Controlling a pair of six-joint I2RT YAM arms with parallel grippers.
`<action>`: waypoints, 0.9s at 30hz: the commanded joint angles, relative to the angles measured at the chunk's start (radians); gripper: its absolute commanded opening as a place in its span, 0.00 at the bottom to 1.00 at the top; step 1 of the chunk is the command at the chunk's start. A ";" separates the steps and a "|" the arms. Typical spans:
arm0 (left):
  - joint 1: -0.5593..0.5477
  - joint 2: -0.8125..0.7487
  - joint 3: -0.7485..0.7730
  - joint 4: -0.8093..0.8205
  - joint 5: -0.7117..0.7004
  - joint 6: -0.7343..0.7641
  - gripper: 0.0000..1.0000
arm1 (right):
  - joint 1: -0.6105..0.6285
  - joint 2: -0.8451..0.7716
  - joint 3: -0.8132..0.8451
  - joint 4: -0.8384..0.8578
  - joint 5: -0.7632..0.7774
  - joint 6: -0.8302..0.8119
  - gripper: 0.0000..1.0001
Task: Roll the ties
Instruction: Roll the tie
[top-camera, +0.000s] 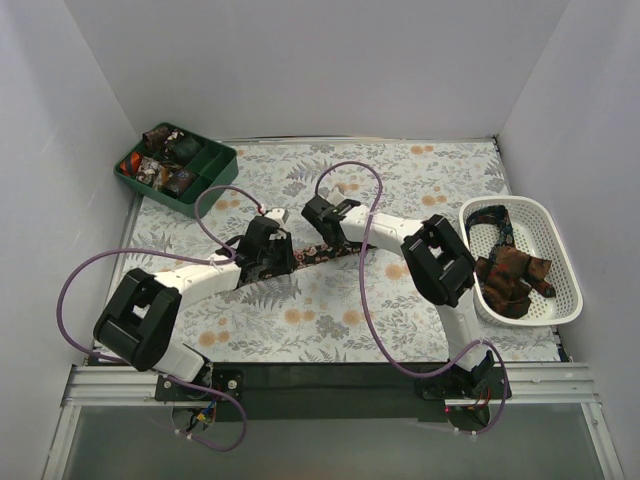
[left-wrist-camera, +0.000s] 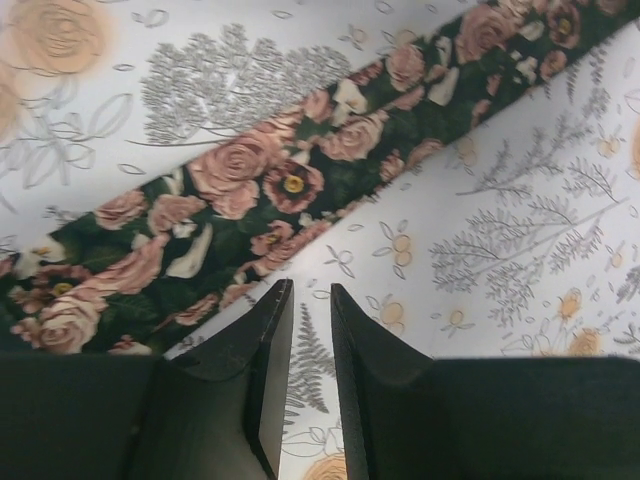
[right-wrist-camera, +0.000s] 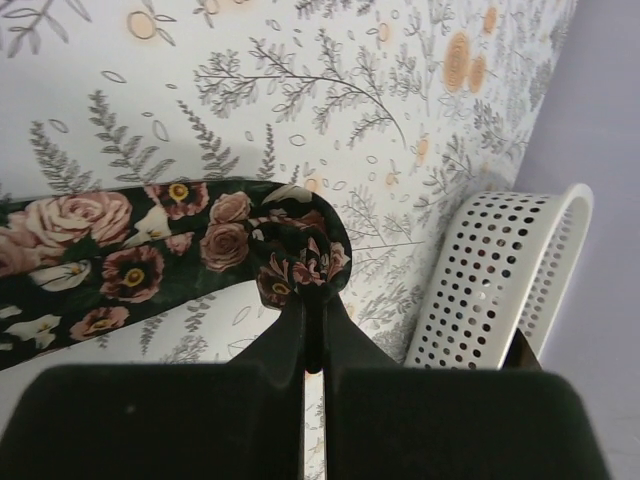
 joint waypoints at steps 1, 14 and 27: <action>0.027 -0.001 0.029 -0.014 -0.037 0.012 0.21 | -0.002 0.013 0.045 -0.036 0.121 0.011 0.01; 0.029 -0.039 0.006 -0.026 0.000 0.003 0.21 | 0.027 0.124 0.073 -0.043 0.034 0.019 0.01; 0.029 -0.067 -0.004 -0.030 0.007 0.006 0.21 | 0.023 0.113 0.087 0.042 -0.300 -0.066 0.13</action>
